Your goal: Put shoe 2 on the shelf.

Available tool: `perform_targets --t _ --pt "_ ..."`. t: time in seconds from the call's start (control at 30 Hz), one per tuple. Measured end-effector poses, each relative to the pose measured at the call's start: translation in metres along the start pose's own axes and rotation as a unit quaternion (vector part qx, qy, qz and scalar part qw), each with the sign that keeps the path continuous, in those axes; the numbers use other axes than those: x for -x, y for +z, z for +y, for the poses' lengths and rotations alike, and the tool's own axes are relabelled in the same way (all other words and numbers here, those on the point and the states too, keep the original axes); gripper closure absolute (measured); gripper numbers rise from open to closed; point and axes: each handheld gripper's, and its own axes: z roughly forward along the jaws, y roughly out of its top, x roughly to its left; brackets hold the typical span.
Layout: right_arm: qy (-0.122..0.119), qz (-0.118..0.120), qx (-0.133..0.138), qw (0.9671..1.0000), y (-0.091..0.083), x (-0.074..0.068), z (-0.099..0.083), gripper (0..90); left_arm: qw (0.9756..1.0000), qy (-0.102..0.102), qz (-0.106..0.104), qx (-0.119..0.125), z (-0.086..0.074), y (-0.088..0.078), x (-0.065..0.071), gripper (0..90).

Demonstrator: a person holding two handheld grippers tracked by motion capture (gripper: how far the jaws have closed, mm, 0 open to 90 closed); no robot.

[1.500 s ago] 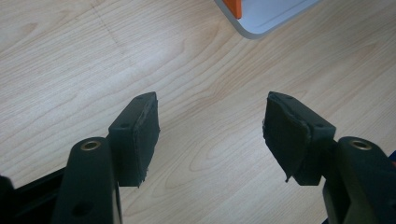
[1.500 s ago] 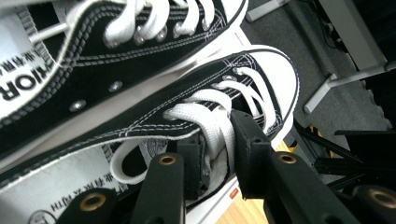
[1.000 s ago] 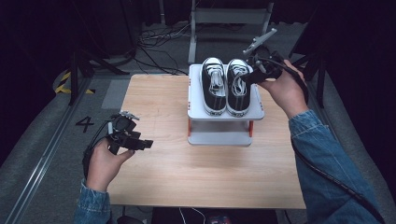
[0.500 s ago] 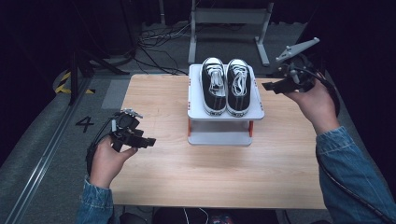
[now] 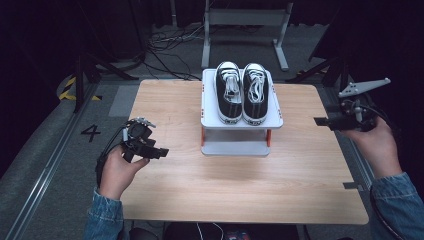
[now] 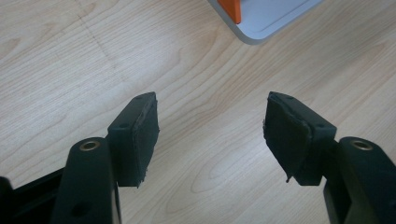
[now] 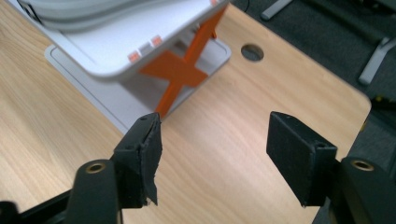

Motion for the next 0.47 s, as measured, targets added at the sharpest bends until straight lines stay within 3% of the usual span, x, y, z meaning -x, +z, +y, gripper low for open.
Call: perform_targets --t 0.07,0.1,0.17,0.23,0.33,0.47 --pt "0.016 0.009 0.000 0.9998 0.003 0.004 -0.017 34.1 1.0000 -0.001 -0.003 0.001 0.000 0.000 -0.001 36.2" --pt "0.016 0.009 0.000 0.9998 0.003 0.004 -0.017 34.1 1.0000 -0.001 0.001 0.003 -0.001 0.000 -0.002 36.2" --pt "0.033 0.021 0.001 0.9992 0.010 0.008 -0.044 33.1 0.9999 0.001 0.006 0.008 -0.002 0.002 -0.004 36.3" --pt "0.039 0.025 0.003 0.9989 0.012 0.008 -0.050 33.1 0.9999 -0.001 0.005 0.012 -0.002 0.003 -0.004 36.3" --pt "0.070 0.035 0.005 0.9969 0.033 0.011 -0.085 33.2 0.9997 -0.002 0.012 0.019 -0.004 0.006 -0.006 36.0" --pt "0.097 0.035 0.001 0.9946 0.049 0.014 -0.109 32.4 0.9996 -0.002 0.011 0.026 -0.007 0.009 -0.008 35.5"
